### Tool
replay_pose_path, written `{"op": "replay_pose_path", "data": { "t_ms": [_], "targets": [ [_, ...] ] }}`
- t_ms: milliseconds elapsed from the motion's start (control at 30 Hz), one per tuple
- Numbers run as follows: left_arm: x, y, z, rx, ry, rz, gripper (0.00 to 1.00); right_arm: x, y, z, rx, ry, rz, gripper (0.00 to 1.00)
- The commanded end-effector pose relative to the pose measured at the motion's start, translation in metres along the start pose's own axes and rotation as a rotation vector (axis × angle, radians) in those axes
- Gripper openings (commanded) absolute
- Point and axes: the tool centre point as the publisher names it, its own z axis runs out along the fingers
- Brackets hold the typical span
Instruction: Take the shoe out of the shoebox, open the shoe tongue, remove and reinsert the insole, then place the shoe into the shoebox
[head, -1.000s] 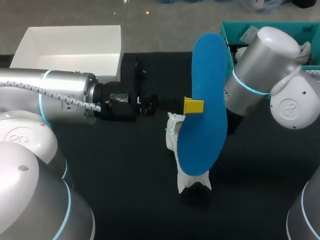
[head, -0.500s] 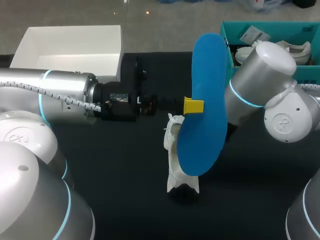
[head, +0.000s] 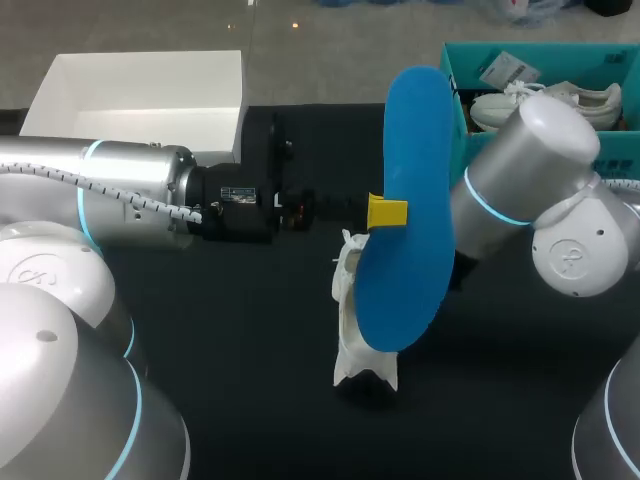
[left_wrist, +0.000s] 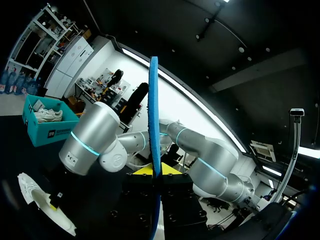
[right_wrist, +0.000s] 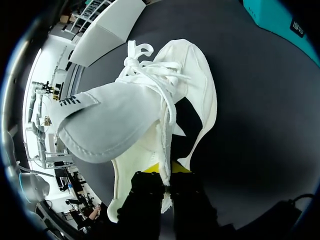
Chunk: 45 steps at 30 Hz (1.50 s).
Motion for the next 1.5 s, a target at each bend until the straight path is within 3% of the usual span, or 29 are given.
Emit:
{"op": "replay_pose_path", "data": {
  "t_ms": [33, 133, 333, 600, 1100, 1233, 1500],
  "targets": [
    [0.007, 0.002, 0.003, 0.009, -0.012, -0.001, 0.00, 0.000, -0.003, -0.010, 0.000, 0.026, 0.033, 1.00],
    [0.007, 0.002, 0.003, 0.009, -0.012, -0.001, 0.00, -0.001, -0.005, -0.028, 0.025, 0.056, 0.105, 1.00],
    [0.007, 0.002, 0.003, 0.009, -0.012, -0.001, 0.00, -0.007, -0.007, -0.065, 0.057, 0.214, 0.184, 1.00],
    [0.007, 0.002, 0.003, 0.009, -0.012, -0.001, 0.00, 0.006, -0.009, -0.103, 0.005, 0.207, 0.089, 1.00],
    [0.007, 0.002, 0.003, 0.009, -0.012, -0.001, 0.00, 0.006, -0.009, -0.103, 0.005, 0.207, 0.089, 1.00],
    [0.007, 0.002, 0.003, 0.009, -0.012, -0.001, 0.00, 0.013, -0.001, -0.124, 0.000, 0.487, 0.193, 1.00],
    [0.007, 0.002, 0.003, 0.009, -0.012, -0.001, 0.00, 0.012, 0.013, -0.164, -0.058, 0.683, 0.254, 1.00]
  ]
}}
